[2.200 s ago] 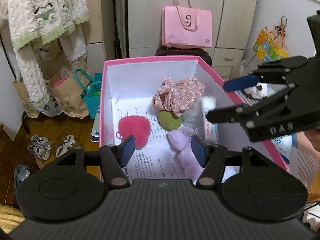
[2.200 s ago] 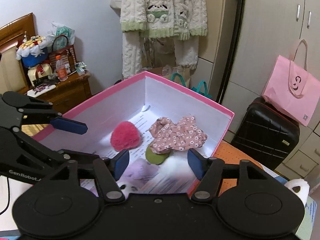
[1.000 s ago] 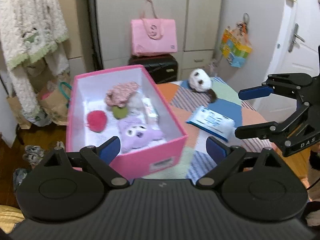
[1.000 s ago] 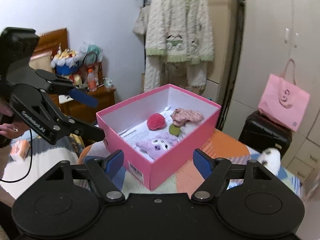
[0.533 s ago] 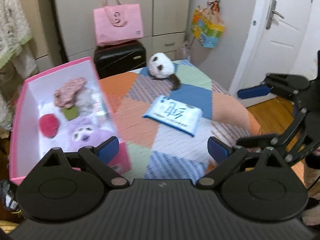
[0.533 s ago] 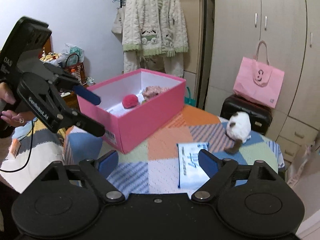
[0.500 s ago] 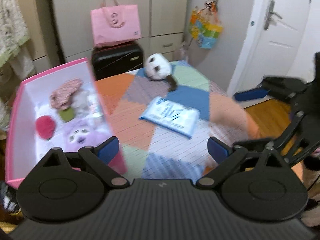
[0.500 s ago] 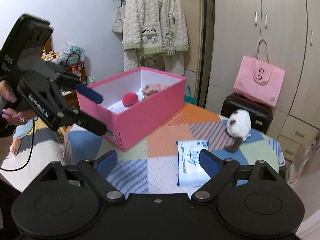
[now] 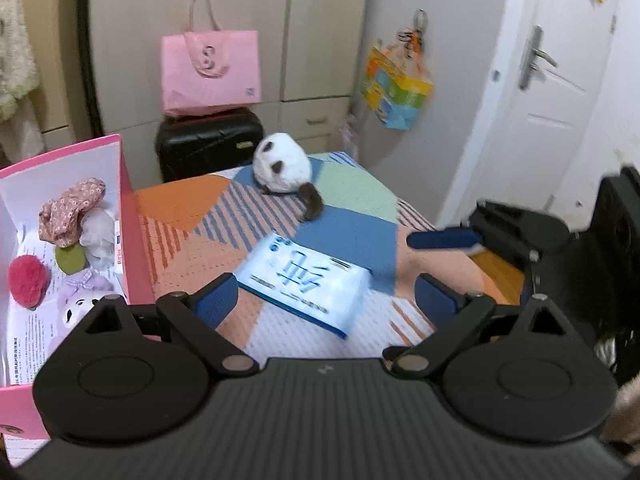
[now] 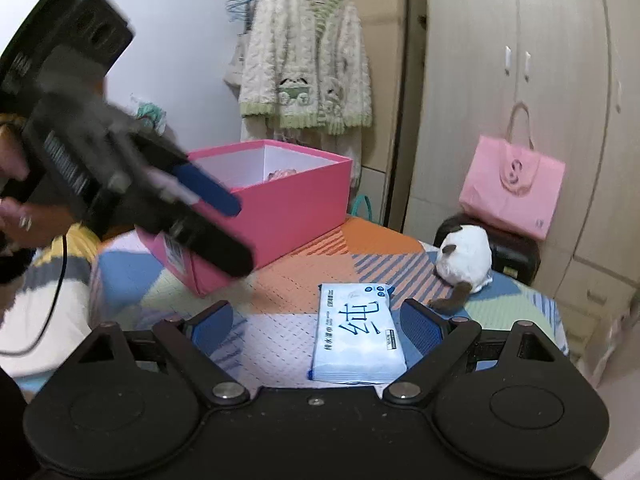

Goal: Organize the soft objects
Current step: 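Lower the left gripper onto the white tissue pack with blue print and close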

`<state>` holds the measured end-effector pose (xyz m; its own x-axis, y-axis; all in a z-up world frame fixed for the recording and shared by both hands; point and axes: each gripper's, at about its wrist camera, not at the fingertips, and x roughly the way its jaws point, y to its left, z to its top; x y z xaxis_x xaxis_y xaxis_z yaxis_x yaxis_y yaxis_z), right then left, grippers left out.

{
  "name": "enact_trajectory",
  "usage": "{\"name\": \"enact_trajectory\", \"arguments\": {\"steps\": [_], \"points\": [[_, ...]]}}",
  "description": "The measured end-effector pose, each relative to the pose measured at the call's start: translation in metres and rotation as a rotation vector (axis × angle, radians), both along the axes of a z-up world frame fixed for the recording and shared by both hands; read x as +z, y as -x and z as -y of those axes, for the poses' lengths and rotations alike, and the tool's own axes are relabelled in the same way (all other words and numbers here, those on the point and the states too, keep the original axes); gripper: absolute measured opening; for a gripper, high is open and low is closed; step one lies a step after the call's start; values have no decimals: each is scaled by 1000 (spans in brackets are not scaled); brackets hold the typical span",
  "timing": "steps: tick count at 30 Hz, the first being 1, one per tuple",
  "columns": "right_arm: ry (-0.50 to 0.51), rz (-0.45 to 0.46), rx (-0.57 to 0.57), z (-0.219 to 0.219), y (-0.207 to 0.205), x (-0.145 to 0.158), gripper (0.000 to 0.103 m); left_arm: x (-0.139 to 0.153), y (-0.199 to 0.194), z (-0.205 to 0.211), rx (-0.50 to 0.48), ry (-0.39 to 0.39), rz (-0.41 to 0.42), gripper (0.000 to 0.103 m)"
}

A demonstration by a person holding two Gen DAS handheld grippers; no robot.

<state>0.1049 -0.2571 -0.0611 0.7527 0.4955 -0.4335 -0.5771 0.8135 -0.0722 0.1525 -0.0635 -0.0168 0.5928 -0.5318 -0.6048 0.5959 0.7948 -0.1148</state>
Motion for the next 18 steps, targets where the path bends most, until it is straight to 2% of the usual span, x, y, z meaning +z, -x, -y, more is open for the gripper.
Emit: {"name": "enact_trajectory", "arguments": {"steps": [2, 6, 11, 16, 18], "points": [[7, 13, -7, 0, -7, -15, 93, -11, -7, 5, 18, 8, -8, 96], [-33, -58, -41, 2, -29, -30, 93, -35, -26, 10, 43, 43, -91, 96], [23, -54, -115, -3, -49, -37, 93, -61, -45, 11, 143, 76, -138, 94], [32, -112, -90, -4, -66, -41, 93, -78, -56, 18, 158, 95, -170, 92], [51, -129, -84, -7, -72, -44, 93, -85, -59, 21, 173, 88, -170, 86]]}}
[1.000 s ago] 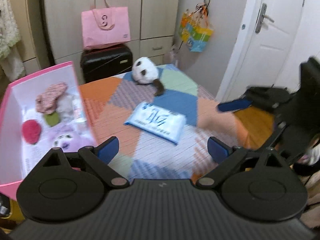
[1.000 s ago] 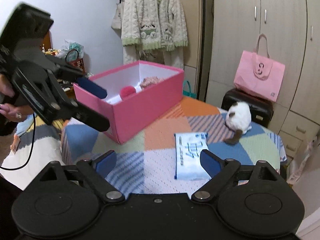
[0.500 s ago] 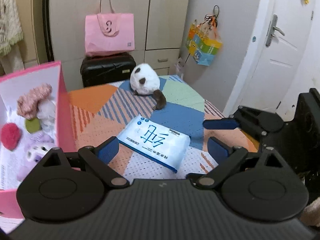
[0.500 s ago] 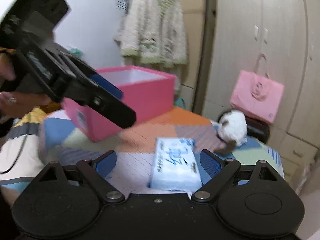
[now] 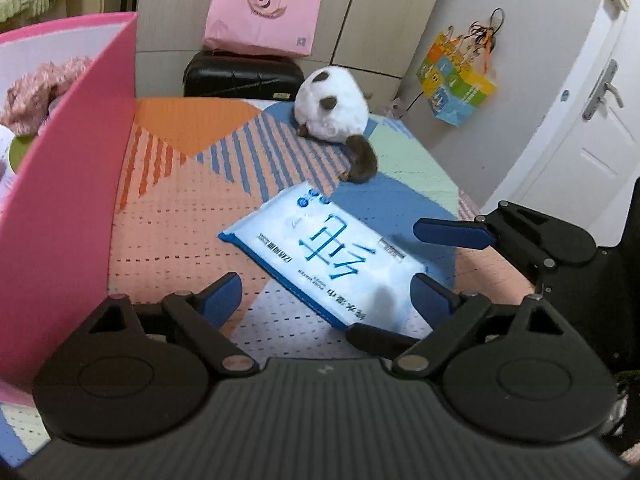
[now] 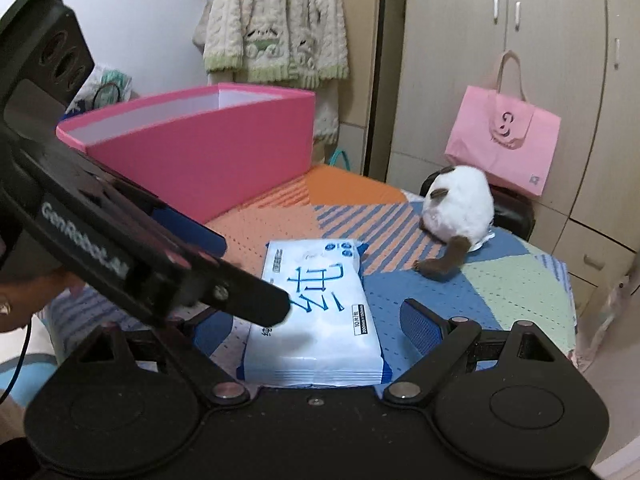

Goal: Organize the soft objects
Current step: 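Lower the left gripper onto the white tissue pack with blue print and close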

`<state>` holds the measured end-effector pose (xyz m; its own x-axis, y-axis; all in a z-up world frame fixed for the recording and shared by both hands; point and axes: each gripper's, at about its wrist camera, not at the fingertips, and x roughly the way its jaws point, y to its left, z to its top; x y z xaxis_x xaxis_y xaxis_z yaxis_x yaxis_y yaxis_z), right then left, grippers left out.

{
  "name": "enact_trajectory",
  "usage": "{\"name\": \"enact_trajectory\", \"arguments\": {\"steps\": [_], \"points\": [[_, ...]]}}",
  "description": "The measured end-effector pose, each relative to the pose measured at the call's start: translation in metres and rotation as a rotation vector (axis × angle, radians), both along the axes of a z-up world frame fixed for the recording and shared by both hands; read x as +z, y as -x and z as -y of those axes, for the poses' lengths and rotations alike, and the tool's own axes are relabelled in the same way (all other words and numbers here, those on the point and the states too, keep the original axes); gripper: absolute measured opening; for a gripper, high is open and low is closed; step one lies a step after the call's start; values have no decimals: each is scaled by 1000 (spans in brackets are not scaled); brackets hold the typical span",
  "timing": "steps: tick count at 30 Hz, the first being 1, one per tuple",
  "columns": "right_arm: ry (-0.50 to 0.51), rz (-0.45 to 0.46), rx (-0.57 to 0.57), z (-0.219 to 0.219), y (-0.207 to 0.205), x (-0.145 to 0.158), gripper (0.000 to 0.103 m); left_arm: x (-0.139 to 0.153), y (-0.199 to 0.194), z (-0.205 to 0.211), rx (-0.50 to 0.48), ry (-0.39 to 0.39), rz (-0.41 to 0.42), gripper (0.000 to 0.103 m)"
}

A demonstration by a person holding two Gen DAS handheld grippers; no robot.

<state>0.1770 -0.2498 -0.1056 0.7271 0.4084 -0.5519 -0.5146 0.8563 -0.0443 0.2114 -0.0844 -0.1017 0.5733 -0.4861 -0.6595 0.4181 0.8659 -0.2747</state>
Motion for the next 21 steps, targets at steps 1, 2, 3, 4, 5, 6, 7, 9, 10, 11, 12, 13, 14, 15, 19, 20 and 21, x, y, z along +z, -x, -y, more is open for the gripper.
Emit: {"name": "enact_trajectory", "arguments": {"steps": [1, 2, 3, 4, 5, 6, 7, 9, 10, 11, 12, 13, 14, 15, 19, 20, 21], "points": [[7, -12, 0, -2, -3, -2, 93, -3, 0, 1, 17, -8, 7, 80], [15, -27, -6, -3, -6, -5, 93, -5, 0, 1, 21, -19, 9, 80], [23, -47, -23, -5, -10, -8, 93, -7, -1, 1, 20, -18, 6, 80], [25, -66, -34, -5, -14, -10, 93, -8, -1, 0, 22, -7, 13, 79], [13, -86, -32, -5, -17, -12, 93, -9, -2, -1, 25, 1, 17, 78], [5, -101, -32, -5, -19, -14, 93, -9, -3, -1, 24, 6, 20, 76], [3, -109, -32, -6, -20, -16, 93, -9, -4, 0, 17, 14, 22, 72], [-7, -108, -29, -5, -21, -17, 94, -10, -5, 1, 10, 31, 18, 70], [-10, -110, -29, -5, -22, -17, 94, -11, -5, 2, 9, 41, 18, 69], [-12, -112, -29, -5, -23, -17, 94, -11, -6, 3, 13, 48, 18, 68], [-12, -112, -28, -6, -23, -17, 94, -12, -6, 3, 21, 53, 17, 68], [-10, -110, -28, -8, -24, -17, 94, -12, -7, 3, 28, 58, 14, 67], [-7, -107, -32, -9, -24, -18, 94, -11, -9, 3, 37, 67, 7, 66], [-6, -107, -37, -10, -25, -18, 94, -11, -10, 2, 43, 75, -4, 65], [-37, -112, -47, -9, -23, -16, 73, -9, -11, -2, 45, 96, -56, 61], [-47, -115, -63, -8, -21, -16, 71, -10, -11, -2, 54, 103, -60, 61], [-67, -120, -83, -7, -20, -16, 70, -10, -12, -2, 61, 108, -61, 61]]}}
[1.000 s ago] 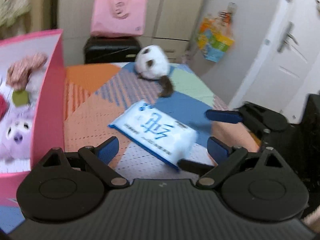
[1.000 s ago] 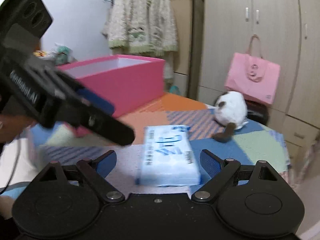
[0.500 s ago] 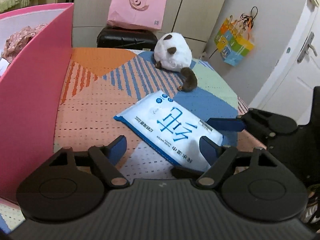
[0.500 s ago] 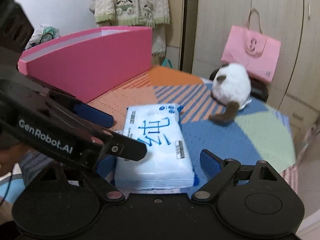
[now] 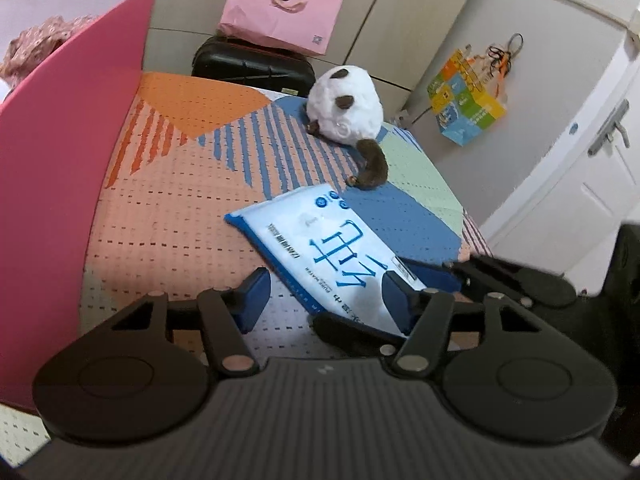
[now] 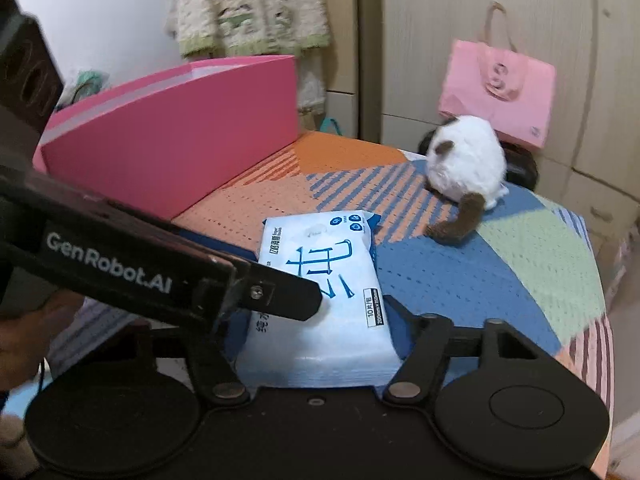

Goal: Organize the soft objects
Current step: 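Lower the left gripper onto the white tissue pack with blue print and close, then lift the tissue pack in the left gripper and carry it over the pink box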

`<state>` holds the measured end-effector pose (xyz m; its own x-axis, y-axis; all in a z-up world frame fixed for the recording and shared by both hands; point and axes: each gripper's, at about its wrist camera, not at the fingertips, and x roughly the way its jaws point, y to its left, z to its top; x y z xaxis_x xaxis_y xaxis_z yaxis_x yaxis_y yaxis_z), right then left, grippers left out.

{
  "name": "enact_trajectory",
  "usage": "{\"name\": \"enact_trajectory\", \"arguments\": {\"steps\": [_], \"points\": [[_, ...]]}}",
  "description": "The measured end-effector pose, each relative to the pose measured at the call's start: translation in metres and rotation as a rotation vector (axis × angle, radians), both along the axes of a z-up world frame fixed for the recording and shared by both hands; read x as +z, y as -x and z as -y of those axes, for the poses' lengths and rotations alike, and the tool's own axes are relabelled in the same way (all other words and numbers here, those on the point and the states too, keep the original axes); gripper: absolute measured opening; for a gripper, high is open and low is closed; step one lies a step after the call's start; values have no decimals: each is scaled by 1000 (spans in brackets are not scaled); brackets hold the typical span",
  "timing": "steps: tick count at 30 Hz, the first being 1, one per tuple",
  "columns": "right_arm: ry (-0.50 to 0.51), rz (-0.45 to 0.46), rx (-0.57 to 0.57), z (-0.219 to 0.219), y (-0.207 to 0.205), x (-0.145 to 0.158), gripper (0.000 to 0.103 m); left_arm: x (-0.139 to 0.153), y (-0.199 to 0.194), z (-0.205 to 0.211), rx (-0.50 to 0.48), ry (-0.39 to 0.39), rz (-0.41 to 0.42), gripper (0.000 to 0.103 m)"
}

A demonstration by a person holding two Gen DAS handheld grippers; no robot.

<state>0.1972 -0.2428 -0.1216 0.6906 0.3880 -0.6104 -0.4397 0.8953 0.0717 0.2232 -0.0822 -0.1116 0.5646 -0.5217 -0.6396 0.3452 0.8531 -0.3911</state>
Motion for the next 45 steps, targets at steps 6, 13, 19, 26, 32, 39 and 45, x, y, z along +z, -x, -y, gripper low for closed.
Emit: {"name": "enact_trajectory", "arguments": {"steps": [6, 13, 19, 26, 32, 39, 45], "points": [[-147, -14, -113, 7, 6, -3, 70, -2, 2, 12, 16, -40, 57, 53], [-126, 34, -152, -3, 17, -7, 70, -2, 8, 14, 17, -61, 96, 44], [-162, 19, -171, 2, 20, -5, 70, 0, 15, 17, 1, -69, 92, 44], [-183, -9, -182, 3, 33, -2, 69, 5, 35, 18, 4, -103, 90, 44], [-214, -68, -188, 0, 46, 3, 69, 10, 52, 13, 2, -119, 62, 44], [-199, -96, -181, -7, 68, 13, 69, 22, 76, 4, -17, -121, 56, 44], [-177, -65, -116, -12, 85, 35, 69, 46, 101, -12, 2, -77, 111, 44]]}}
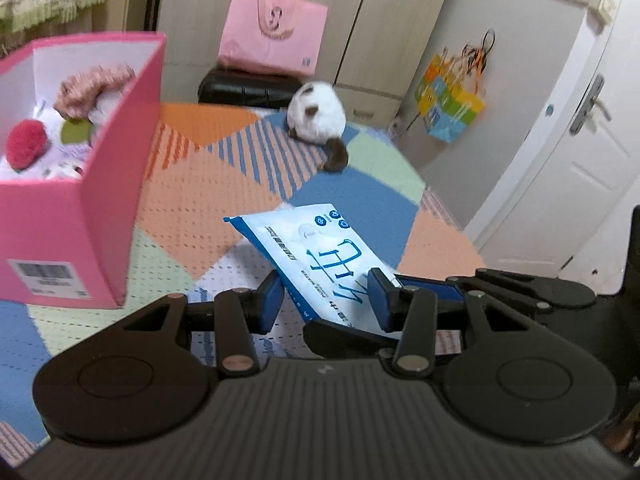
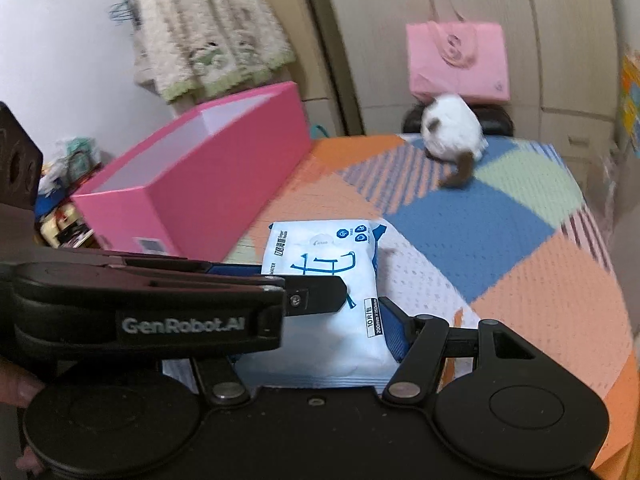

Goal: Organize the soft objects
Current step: 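Lift the tissue pack in the left gripper and carry it over the pink box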

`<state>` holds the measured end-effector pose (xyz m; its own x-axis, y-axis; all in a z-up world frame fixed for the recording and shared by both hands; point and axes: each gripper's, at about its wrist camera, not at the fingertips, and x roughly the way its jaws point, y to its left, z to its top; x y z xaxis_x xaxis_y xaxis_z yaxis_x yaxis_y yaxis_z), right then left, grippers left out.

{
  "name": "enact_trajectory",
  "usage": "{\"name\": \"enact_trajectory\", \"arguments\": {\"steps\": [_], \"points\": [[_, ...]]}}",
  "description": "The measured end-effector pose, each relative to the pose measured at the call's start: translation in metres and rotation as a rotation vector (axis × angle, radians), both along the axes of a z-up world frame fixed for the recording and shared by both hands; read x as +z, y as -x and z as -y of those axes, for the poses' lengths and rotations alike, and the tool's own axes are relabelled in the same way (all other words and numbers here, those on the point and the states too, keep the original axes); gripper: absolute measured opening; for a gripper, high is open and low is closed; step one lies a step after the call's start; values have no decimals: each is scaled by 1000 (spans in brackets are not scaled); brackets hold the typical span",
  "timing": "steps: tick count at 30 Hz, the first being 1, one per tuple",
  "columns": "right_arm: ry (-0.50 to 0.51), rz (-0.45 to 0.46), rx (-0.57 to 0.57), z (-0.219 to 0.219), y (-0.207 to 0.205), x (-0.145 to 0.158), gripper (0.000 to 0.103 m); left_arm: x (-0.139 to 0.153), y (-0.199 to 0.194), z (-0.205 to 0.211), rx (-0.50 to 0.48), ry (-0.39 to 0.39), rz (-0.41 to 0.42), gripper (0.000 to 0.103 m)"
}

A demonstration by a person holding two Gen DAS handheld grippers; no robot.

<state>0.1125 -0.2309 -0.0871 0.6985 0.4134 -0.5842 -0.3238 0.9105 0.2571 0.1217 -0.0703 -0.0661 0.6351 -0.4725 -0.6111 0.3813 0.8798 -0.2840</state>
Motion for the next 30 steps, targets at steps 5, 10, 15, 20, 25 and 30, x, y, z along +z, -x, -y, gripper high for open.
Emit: {"name": "enact_trajectory", "arguments": {"steps": [5, 10, 15, 20, 25, 30], "points": [[27, 40, 76, -8, 10, 27, 69, 25, 15, -19, 9, 35, 24, 44], [17, 57, 140, -18, 16, 52, 69, 48, 22, -40, -5, 51, 27, 45], [-3, 72, 212, -33, 16, 73, 69, 72, 30, -65, 2, 46, 60, 45], [25, 119, 287, -58, 12, 100, 69, 95, 30, -97, 40, 82, 101, 45], [33, 171, 326, -82, 2, 118, 69, 104, 29, -122, 98, 104, 147, 44], [-11, 199, 379, -99, -15, 124, 69, 115, 21, -138, 162, 88, 196, 39]]}}
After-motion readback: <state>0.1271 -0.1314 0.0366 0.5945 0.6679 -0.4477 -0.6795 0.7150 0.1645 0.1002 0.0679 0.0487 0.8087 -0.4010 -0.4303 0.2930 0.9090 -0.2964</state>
